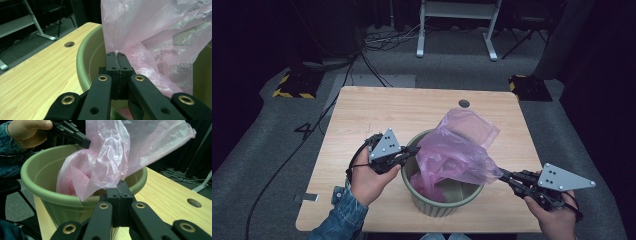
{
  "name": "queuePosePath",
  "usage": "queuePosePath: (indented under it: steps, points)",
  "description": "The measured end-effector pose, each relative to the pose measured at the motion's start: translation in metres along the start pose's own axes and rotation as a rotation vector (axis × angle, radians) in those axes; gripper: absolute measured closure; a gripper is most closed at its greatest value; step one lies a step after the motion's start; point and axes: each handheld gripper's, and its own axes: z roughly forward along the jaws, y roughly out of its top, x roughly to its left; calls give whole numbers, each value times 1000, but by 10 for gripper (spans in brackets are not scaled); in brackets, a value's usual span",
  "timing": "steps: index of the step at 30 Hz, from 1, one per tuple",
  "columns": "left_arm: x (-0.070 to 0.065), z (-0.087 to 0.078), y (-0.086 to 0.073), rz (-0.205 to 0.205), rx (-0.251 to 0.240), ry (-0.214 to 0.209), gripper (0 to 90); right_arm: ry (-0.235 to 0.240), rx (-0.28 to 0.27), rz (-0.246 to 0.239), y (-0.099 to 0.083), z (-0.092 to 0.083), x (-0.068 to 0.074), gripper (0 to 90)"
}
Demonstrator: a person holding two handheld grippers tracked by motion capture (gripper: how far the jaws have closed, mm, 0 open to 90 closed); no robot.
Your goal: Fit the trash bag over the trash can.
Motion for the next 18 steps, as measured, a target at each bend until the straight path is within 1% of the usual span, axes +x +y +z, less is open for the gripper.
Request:
queuePosePath:
  steps: [3,5,7,9,11,13,16,18]
  points:
    - [-1,0,2,7,-7,1,857,11,4,-5,-1,0,2,900]
    - [-2,0,3,24,-9,0,883,17,6,-9,-2,1,3,900]
    - [-4,-1,3,31,-12,-3,899,23,13,-6,-2,2,4,897]
    - [-5,-1,3,33,-13,-7,900,22,17,0,-3,2,3,857]
    - [-5,-1,2,35,-10,-9,900,16,21,11,-4,1,1,794]
    - [-5,0,0,31,-7,-12,900,11,20,27,-5,0,-1,692]
    - [-3,1,-2,22,-1,-13,900,-11,13,38,-5,-3,-6,576]
    - [-3,2,-3,25,6,-16,900,-11,7,47,-4,-6,-9,525]
